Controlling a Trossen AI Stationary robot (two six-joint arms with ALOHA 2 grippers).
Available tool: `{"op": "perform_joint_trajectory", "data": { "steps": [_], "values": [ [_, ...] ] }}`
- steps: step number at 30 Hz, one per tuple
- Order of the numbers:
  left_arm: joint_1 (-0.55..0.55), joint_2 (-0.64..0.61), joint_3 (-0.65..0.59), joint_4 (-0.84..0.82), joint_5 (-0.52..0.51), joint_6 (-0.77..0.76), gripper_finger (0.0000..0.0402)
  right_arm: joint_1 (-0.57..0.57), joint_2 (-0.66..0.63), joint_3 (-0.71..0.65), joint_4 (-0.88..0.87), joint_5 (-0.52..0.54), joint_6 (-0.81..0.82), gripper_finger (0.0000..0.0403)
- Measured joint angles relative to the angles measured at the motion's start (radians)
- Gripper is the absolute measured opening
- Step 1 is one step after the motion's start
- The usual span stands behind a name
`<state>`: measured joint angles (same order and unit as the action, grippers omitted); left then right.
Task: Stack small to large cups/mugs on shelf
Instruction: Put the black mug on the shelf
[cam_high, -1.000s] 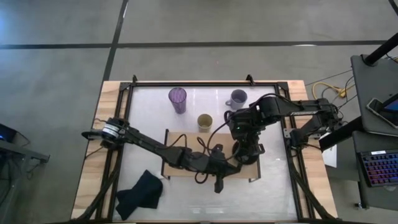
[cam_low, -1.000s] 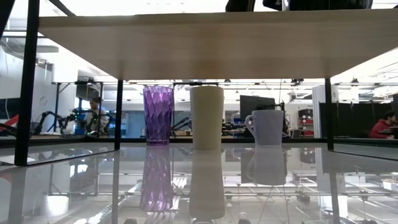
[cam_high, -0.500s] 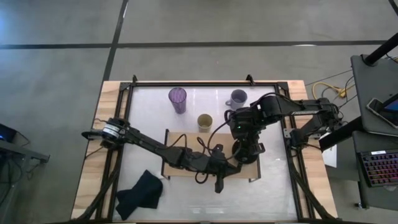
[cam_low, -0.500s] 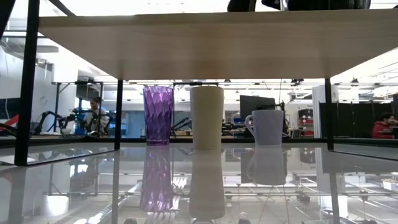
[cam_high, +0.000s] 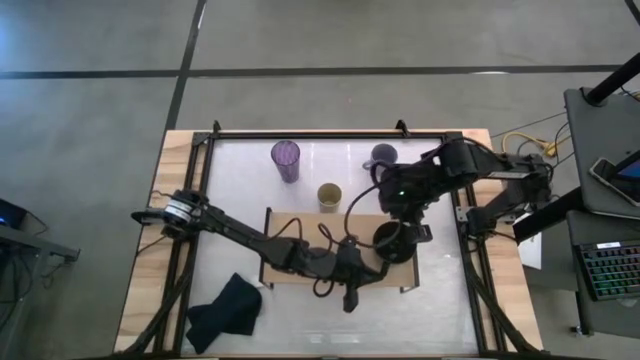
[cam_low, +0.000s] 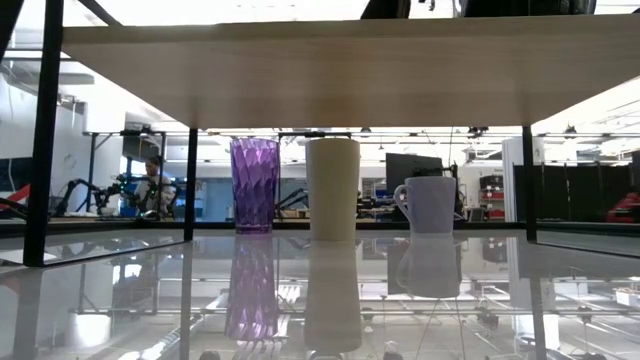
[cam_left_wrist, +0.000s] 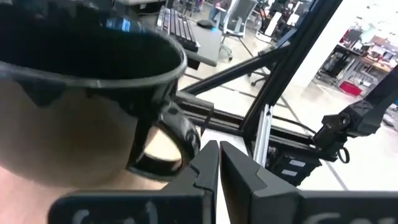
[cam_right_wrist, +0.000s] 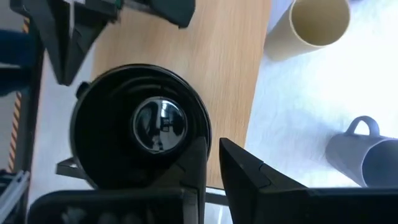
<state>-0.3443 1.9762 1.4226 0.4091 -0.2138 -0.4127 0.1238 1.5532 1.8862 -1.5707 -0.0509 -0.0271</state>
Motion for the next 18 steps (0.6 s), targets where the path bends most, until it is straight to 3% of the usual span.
{"op": "perform_joint_trajectory", "data": {
  "steps": [18],
  "values": [
    [-0.004,-0.026,-0.026,-0.07,-0.071,0.002,0.0,0.003,-0.041,-0.01,0.0,0.0,0.079,0.0038]
  ]
}}
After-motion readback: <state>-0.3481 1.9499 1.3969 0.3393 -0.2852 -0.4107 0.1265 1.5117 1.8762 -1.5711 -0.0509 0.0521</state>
